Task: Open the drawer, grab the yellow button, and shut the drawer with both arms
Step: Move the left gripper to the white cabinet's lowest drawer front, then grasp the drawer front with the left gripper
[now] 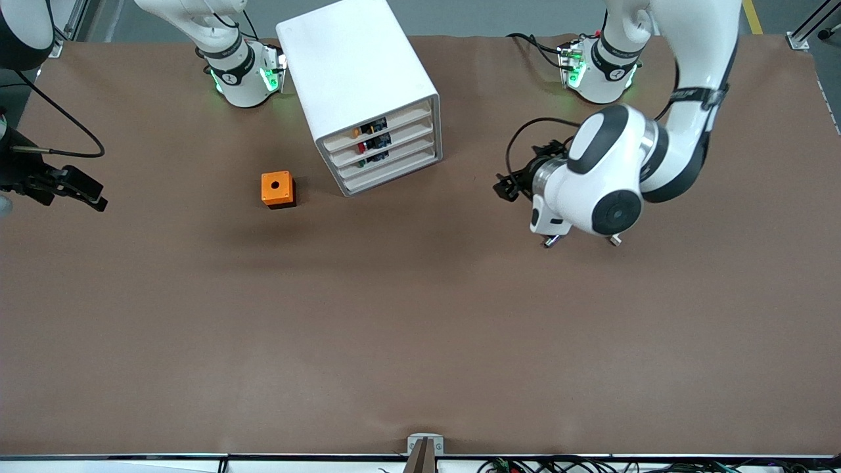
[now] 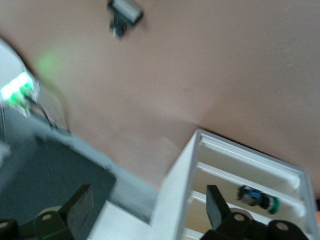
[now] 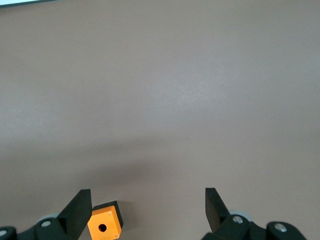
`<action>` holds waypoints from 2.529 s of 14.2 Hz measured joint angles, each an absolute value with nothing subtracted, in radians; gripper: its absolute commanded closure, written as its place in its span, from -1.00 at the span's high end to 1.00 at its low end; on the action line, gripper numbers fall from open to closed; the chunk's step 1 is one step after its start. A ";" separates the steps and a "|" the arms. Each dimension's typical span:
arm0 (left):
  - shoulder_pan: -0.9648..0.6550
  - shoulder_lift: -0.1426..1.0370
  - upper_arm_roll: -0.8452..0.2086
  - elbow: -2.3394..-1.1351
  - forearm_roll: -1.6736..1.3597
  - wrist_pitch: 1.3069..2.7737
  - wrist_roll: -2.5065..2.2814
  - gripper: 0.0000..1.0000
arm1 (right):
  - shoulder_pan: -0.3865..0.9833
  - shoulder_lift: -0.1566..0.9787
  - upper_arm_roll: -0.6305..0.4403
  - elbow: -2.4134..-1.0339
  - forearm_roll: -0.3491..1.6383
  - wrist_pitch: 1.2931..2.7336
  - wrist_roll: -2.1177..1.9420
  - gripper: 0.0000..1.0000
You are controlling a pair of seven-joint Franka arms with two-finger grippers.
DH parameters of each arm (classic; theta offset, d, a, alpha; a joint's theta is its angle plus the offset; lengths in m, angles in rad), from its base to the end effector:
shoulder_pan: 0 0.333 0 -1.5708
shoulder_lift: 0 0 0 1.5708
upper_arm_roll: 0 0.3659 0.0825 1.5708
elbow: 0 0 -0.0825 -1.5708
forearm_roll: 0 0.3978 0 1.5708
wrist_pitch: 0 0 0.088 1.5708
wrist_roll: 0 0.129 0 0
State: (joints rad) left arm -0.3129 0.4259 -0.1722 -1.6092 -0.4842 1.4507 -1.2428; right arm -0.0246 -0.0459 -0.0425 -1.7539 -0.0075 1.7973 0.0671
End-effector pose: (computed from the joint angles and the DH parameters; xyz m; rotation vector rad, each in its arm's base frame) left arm 0.5326 -0.3382 0.3938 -2.5897 -1.1551 1.1861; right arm 0.5688 -0.0395 0.6090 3.1261 -0.2080 0.1399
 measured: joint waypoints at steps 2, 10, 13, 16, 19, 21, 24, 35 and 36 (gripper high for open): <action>-0.313 0.489 -0.203 -1.586 -0.553 1.453 -1.410 1.00 | -0.025 -0.046 -0.043 -1.754 -0.008 1.797 0.067 1.00; -0.312 0.681 -0.304 -1.548 -0.758 1.457 -1.896 1.00 | -0.028 -0.046 -0.043 -1.755 -0.008 1.797 0.067 1.00; -0.312 0.719 -0.320 -1.546 -0.828 1.456 -2.005 1.00 | -0.028 -0.046 -0.043 -1.755 -0.008 1.797 0.067 1.00; -0.314 0.735 -0.350 -1.545 -0.908 1.456 -2.109 0.93 | -0.028 -0.046 -0.043 -1.755 -0.008 1.797 0.067 1.00; -0.324 0.741 -0.375 -1.545 -0.943 1.455 -2.167 0.56 | -0.029 -0.046 -0.043 -1.755 -0.008 1.797 0.067 1.00; -0.340 0.749 -0.377 -1.545 -0.948 1.455 -2.176 0.43 | -0.029 -0.046 -0.043 -1.756 -0.008 1.797 0.067 1.00; -0.366 0.770 -0.378 -1.545 -0.953 1.457 -2.178 0.28 | -0.029 -0.046 -0.043 -1.757 -0.008 1.797 0.067 1.00; -0.436 0.792 -0.378 -1.553 -0.955 1.457 -2.215 -0.82 | -0.029 -0.046 -0.043 -1.758 -0.008 1.797 0.067 1.00; -0.436 0.792 -0.378 -1.553 -0.955 1.457 -2.223 -0.83 | -0.029 -0.046 -0.042 -1.759 -0.008 1.797 0.067 1.00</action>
State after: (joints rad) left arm -0.4363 0.7918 -0.3780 -1.5527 -0.9551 1.4574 -2.2234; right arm -0.0289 -0.0460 -0.0425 -1.7586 -0.0075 1.7972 0.0669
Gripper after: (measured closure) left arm 0.881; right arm 0.000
